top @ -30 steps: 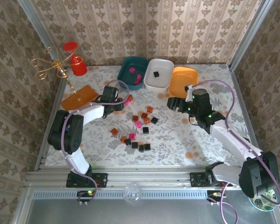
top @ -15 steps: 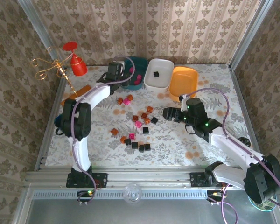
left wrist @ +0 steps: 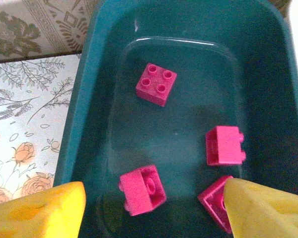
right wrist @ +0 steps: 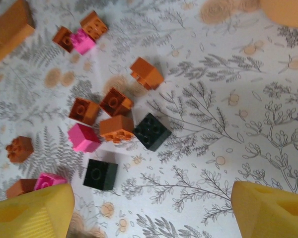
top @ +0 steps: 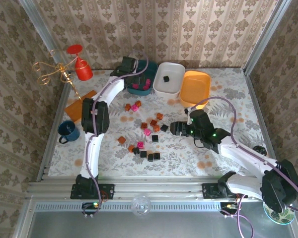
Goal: Sort the legos into containers by color
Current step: Place the lego in the container, then pick up the lego from the center of the table.
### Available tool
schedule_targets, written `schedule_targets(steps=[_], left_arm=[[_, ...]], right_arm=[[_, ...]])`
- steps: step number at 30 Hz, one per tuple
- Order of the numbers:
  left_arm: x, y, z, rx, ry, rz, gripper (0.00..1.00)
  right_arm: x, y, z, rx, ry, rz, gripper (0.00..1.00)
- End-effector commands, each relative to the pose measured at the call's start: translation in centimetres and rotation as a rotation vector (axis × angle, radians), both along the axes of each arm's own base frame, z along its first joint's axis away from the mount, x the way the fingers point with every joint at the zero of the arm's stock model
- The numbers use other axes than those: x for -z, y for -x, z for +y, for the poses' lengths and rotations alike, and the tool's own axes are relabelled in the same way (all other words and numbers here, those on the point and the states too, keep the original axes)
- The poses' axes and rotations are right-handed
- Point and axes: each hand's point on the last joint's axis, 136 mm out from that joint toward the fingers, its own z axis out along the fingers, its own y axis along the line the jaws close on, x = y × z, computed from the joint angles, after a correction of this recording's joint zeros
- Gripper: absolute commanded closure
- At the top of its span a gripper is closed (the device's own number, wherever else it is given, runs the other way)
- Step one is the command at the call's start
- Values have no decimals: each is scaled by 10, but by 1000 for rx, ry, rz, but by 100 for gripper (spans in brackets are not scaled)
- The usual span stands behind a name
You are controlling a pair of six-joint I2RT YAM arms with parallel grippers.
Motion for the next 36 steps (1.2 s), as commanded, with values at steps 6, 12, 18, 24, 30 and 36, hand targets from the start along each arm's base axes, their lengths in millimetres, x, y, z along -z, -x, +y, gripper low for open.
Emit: schedule_targets(steps=[6,12,18,24,30,36], left_arm=[[-38,102,24,81,19,-28,22],[11,157,53,115,11,118,27],[52,170,60,120,-33,231,35],[74,164,65,102,-57,289,42],[86,156,62,100,-56,311,46],[90,141,58,95,-62,307,50]], right_arm=[[-5,-12,-2,16,65,-30,16],[3,-7,-3,-20,103,-12,16],[3,-9,-6,-29,141,-27,15],[4,-8,-8,-24,138,-36,15],[7,-3,-17,-7,143,-45,14],[5,-1,-21,3,139,-57,14]])
